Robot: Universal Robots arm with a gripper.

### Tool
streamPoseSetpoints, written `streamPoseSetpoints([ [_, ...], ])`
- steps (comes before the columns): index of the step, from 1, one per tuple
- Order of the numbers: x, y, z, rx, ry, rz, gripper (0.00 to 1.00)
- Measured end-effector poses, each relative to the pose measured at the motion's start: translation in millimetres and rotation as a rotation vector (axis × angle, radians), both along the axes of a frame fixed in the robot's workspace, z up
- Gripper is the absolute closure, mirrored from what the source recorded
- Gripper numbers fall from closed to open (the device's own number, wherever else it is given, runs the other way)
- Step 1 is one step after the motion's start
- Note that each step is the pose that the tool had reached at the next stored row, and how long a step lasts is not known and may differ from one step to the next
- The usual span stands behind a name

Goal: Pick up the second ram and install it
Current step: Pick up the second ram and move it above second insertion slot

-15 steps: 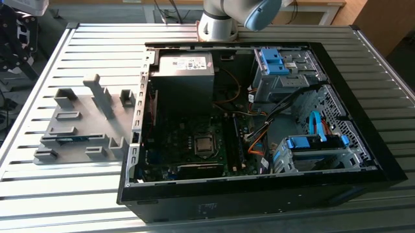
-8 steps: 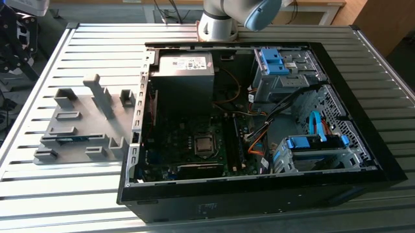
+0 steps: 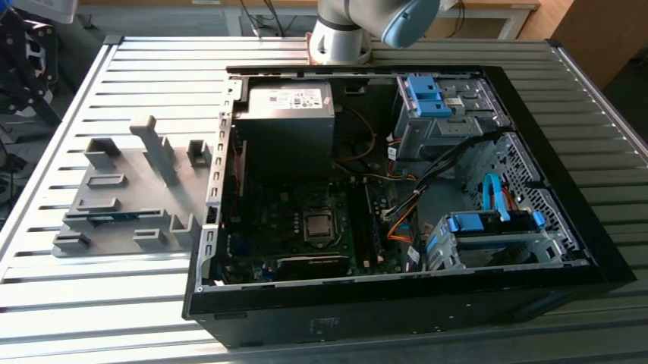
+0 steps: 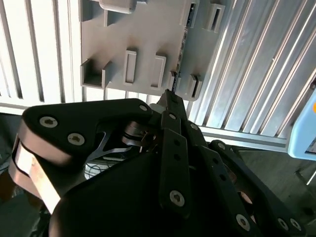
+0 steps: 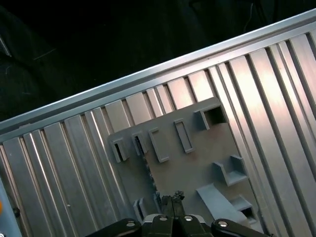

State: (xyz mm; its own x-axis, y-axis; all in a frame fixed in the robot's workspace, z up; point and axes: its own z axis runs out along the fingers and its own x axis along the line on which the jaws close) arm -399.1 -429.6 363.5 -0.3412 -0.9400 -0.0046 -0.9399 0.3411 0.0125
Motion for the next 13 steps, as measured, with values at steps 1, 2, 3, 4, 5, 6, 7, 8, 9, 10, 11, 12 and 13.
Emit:
streamPoseSetpoints([
  [1,0.0,0.0,-0.3,0.0,0.0,0.018,0.89],
  [2,0.0,0.0,-0.8,0.0,0.0,0.036,0.89],
  [3,0.0,0.0,-1.2,0.0,0.0,0.054,0.89],
  [4,0.0,0.0,-1.7,0.0,0.0,0.072,0.89],
  [5,0.0,0.0,-2.2,0.0,0.0,0.09,0.89],
  [6,0.0,0.0,-2.7,0.0,0.0,0.108,0.89],
  [7,0.0,0.0,-3.2,-0.0001,0.0,0.128,0.89],
  [8,0.0,0.0,-3.7,0.0,0.0,0.145,0.89],
  [9,0.0,0.0,-4.3,0.0,0.0,0.162,0.89],
  [10,0.0,0.0,-4.9,-0.0001,0.0,0.177,0.89],
  [11,-0.1,-0.2,-5.8,0.0001,-0.0002,0.187,0.89],
  [12,0.0,-0.7,-6.7,0.0,0.0,0.195,0.89],
  [13,-0.1,-1.0,-7.7,-0.0001,0.0001,0.202,0.89],
])
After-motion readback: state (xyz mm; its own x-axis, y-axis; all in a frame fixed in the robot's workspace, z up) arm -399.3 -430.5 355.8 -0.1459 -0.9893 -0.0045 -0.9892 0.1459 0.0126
